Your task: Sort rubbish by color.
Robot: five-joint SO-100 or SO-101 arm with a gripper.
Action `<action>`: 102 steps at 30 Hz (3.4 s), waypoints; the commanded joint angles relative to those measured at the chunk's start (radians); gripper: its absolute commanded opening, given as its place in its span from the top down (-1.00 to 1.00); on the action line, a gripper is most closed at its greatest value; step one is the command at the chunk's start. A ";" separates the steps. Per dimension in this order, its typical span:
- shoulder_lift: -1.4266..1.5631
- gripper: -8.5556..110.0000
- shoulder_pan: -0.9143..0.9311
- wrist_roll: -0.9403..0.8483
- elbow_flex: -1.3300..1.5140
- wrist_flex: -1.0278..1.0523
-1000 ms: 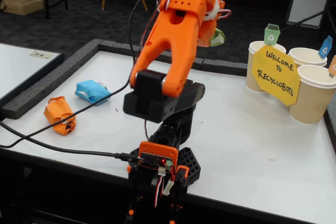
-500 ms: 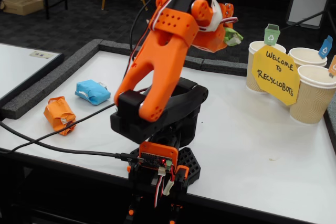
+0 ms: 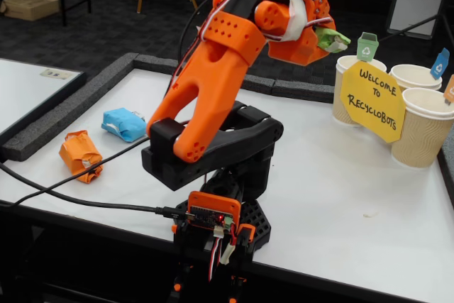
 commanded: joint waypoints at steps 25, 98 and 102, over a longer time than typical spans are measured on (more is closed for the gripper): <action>-0.957 0.85 -0.017 -0.012 -0.634 -0.245; -1.628 0.63 -0.040 -0.012 -0.997 -0.528; -1.628 0.63 -0.029 -0.012 -0.989 -0.538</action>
